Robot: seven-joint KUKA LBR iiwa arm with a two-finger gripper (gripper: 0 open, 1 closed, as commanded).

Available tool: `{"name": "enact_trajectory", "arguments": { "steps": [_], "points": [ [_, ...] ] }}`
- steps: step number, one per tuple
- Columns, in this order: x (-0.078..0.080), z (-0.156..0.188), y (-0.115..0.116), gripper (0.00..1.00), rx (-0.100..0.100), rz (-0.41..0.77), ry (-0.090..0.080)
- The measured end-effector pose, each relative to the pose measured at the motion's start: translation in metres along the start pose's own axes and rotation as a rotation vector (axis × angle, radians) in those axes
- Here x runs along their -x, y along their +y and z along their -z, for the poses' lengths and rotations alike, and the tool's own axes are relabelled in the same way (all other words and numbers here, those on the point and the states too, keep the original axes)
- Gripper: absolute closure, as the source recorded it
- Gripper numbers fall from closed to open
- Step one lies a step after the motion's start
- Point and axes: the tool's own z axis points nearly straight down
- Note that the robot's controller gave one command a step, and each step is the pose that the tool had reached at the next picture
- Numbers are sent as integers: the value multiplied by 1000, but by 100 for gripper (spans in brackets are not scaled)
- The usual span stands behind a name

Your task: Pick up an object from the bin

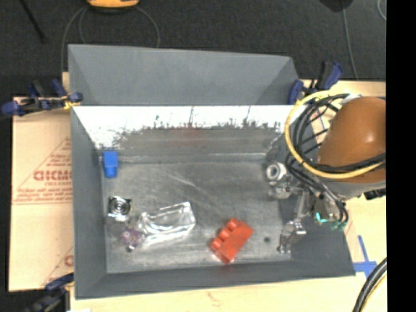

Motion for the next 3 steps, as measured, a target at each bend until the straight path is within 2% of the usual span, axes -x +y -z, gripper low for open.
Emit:
{"name": "enact_trajectory", "arguments": {
  "steps": [1, 2, 3],
  "points": [
    [9, -129, 67, 0, -8, 408, -39],
    [3, -103, 82, 0, -2, 664, -11],
    [3, -104, 73, 0, -3, 690, -11]
  ]
}}
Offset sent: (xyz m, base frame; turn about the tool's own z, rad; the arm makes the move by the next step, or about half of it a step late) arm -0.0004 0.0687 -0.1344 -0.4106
